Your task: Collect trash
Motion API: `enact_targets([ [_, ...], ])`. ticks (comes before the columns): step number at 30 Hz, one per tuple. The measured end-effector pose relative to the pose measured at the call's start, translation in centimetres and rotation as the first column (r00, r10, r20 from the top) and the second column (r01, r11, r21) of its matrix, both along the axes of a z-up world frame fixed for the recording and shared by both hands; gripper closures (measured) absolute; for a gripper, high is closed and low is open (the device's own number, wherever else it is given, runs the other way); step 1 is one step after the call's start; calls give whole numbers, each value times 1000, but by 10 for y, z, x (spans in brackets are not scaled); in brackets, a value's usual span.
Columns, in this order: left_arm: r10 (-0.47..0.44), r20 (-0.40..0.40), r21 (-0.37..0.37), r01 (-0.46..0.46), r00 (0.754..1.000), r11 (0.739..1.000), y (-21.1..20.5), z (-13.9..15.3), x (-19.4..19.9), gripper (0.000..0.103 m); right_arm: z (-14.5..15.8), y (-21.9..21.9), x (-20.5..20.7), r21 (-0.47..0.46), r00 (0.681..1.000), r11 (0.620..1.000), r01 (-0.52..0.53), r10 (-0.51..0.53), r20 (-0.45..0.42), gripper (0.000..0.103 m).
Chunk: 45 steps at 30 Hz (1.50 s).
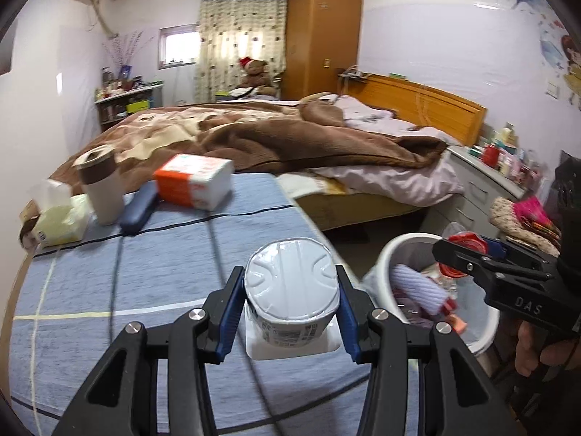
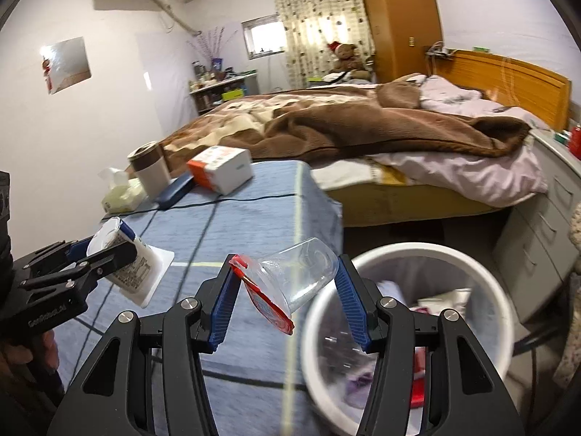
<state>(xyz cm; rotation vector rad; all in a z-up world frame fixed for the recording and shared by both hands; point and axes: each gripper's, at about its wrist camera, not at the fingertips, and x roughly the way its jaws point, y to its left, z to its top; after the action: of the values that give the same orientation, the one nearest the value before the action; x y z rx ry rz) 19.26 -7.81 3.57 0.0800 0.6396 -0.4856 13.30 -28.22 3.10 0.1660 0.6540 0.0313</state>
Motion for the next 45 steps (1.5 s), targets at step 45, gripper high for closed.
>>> enact_targets([
  [45,-203,-86,-33,201,975,979,-138,-38,-27,34,-45,-112,-19,-32,967,977,211,-214,-142,35],
])
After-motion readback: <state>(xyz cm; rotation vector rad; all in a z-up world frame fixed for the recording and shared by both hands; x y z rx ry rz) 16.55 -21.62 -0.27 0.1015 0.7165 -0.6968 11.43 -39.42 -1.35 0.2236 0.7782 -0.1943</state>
